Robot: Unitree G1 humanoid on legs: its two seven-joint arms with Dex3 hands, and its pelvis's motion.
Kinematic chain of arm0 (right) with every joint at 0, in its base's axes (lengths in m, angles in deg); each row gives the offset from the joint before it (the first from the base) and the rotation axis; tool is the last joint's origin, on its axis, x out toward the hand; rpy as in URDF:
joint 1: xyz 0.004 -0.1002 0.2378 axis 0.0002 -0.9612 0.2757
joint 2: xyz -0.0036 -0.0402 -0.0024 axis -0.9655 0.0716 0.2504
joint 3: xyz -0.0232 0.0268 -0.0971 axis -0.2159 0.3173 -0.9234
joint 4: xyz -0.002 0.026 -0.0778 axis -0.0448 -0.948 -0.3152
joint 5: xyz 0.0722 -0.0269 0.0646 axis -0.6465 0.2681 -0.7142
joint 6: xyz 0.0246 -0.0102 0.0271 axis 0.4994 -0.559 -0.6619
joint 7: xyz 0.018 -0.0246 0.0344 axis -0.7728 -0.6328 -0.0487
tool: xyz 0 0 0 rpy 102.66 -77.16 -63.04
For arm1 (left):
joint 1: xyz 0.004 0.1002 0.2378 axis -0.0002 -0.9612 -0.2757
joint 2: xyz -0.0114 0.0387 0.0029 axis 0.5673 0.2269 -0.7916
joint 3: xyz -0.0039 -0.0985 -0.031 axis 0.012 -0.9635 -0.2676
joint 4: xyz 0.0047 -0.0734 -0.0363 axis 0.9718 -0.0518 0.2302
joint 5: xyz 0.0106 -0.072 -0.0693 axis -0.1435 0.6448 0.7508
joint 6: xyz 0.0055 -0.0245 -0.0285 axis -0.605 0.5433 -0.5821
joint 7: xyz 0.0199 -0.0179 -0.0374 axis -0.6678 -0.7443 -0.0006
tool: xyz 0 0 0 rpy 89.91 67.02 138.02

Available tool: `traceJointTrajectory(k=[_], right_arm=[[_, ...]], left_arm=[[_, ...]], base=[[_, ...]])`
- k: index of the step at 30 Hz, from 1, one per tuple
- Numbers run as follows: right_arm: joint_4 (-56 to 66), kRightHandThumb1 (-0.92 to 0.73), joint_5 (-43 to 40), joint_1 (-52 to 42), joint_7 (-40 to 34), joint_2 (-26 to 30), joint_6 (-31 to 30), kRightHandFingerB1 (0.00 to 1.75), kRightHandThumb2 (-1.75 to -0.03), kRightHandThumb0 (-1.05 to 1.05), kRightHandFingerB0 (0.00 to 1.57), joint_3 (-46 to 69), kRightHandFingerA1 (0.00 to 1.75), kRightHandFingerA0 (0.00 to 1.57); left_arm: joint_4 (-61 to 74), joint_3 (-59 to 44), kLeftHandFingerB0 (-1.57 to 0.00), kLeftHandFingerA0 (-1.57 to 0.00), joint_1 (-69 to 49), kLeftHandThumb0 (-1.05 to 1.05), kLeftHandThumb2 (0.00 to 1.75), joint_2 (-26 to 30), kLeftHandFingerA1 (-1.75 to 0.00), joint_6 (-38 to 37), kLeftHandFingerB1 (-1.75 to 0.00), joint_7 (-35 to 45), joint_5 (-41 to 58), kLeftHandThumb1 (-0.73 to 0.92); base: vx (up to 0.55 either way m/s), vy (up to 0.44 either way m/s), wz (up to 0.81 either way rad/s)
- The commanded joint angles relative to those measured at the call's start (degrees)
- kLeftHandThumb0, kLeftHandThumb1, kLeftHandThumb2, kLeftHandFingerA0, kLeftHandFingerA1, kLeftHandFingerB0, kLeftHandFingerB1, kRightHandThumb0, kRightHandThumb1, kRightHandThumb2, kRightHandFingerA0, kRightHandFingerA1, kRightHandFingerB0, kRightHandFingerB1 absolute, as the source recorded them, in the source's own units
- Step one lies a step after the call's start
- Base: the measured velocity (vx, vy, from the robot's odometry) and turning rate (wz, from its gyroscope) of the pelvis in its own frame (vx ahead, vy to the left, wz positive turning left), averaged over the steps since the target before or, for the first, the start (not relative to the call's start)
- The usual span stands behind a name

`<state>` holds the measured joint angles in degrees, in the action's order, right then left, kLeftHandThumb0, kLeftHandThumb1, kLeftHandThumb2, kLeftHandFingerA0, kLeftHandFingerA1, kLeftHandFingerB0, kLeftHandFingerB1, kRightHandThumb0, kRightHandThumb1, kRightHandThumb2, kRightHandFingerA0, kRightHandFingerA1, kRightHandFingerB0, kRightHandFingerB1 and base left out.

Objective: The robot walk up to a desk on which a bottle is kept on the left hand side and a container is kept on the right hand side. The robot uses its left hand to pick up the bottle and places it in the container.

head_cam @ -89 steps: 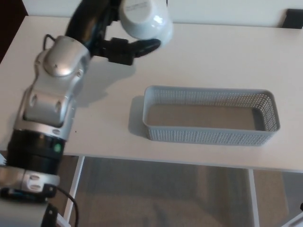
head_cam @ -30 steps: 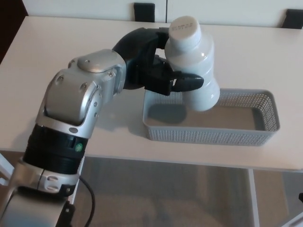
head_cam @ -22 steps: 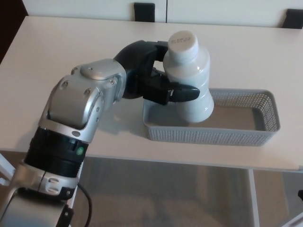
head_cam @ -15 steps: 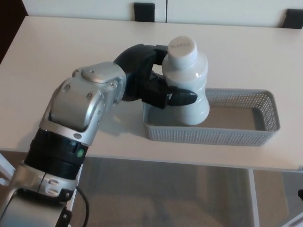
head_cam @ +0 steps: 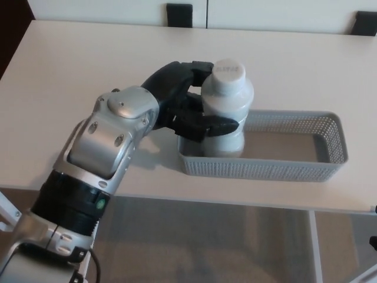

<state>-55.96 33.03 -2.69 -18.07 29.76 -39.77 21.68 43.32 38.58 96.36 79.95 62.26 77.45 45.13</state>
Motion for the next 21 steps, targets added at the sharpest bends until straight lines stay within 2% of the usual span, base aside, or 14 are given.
traceJointTrajectory(k=[1, 8, 13, 19, 21], right_arm=[[-0.5, -0.71, 0.7, 0.4, -0.1, 1.2, -0.3, 0.48, -0.61, -0.19, 0.47, 0.0, 0.47, 0.47], [-1.0, -0.71, 0.6, 0.7, -0.1, 1.2, 0.0, 0.49, -0.6, -0.19, 0.5, 0.2, 0.48, 0.48], [-0.8, -0.7, 0.6, 0.7, -0.2, 1.0, -0.3, 0.49, -0.6, -0.2, 0.51, 0.1, 0.48, 0.49], [-0.5, -0.71, 0.7, 0.4, 0.2, 1.2, -0.3, 0.48, -0.6, -0.18, 0.49, -0.2, 0.47, 0.47], [-0.5, -0.72, 0.9, 0.0, 0.4, 1.4, -0.1, 0.48, -0.6, -0.19, 0.49, -0.2, 0.48, 0.47]], left_arm=[[-1.5, 1.3, 0.0, 0.0, 1.2, -0.75, 0.77, 3.0, 0.0, -7.1, 0.0, 7.2, -0.5, 0.45], [-1.8, 1.5, 0.0, 0.0, 1.3, -0.84, 0.83, 3.4, 0.0, -8.9, 0.0, 7.3, -1.6, 0.5], [0.0, 0.0, 0.0, 0.0, 1.5, -0.8, 0.8, 3.4, 0.0, -8.0, 0.0, 7.0, -1.2, 0.48], [13.7, -10.5, 0.0, 0.0, 9.2, -0.85, 0.84, 6.6, 0.0, -6.2, 0.0, 7.4, 3.4, 0.5], [20.6, -14.8, 0.0, 0.0, 10.4, -0.85, 0.82, 7.8, 0.0, -3.5, 0.0, 7.0, 5.8, 0.49]], base=[[0.0, 0.0, 0.0], [0.0, 0.0, 0.0], [0.0, 0.0, 0.0], [0.0, 0.0, 0.0], [0.0, 0.0, 0.0]])
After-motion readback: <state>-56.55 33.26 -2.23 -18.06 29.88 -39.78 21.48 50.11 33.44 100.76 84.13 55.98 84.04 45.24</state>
